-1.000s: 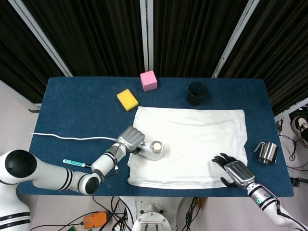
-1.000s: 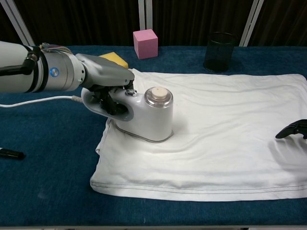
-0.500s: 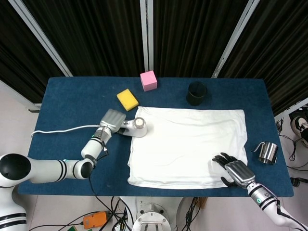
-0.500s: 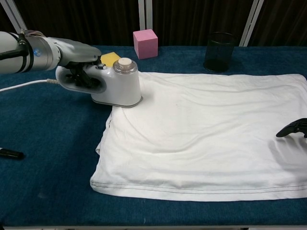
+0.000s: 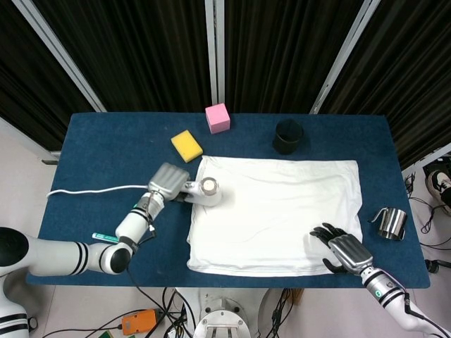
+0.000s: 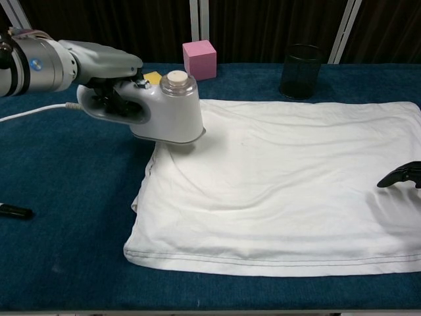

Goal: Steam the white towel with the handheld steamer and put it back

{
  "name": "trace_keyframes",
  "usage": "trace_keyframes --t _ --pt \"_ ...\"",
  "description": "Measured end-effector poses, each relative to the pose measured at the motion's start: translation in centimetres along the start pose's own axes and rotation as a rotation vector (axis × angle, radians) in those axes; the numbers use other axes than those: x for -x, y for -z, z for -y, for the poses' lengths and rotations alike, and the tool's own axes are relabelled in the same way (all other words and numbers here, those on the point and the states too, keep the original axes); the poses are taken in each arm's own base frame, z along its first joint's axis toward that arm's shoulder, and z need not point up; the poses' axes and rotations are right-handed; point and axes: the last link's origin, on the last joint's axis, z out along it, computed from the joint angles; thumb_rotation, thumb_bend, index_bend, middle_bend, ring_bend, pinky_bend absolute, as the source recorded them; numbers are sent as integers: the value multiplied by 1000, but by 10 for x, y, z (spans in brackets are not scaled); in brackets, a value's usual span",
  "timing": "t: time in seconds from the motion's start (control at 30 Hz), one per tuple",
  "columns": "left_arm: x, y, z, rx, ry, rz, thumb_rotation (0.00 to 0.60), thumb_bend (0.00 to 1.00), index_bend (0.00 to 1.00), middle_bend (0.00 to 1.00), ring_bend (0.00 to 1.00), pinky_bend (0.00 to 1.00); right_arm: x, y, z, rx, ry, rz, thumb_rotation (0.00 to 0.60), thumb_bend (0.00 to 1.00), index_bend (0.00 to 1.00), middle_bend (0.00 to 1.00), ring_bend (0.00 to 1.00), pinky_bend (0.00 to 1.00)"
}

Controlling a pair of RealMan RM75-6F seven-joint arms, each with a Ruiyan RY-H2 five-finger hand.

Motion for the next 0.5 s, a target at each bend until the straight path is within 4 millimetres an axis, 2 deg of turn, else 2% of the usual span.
trace_keyframes --t 0.07,0.23,0.33,0.5 --pt "0 8 -19 62 -35 -3 0 767 699 834 698 654 0 0 0 3 0 2 600 602 203 187 108 232" --pt "2 26 -51 166 -102 -14 0 763 699 834 697 654 0 1 -1 7 -1 5 600 601 203 187 108 232" --pt "8 36 -63 207 -136 -16 0 762 699 834 697 654 1 1 -1 6 -1 5 600 601 204 187 108 232" --pt "18 46 -73 227 -172 2 0 759 699 834 697 654 1 0 -1 5 -1 8 600 601 204 187 108 232"
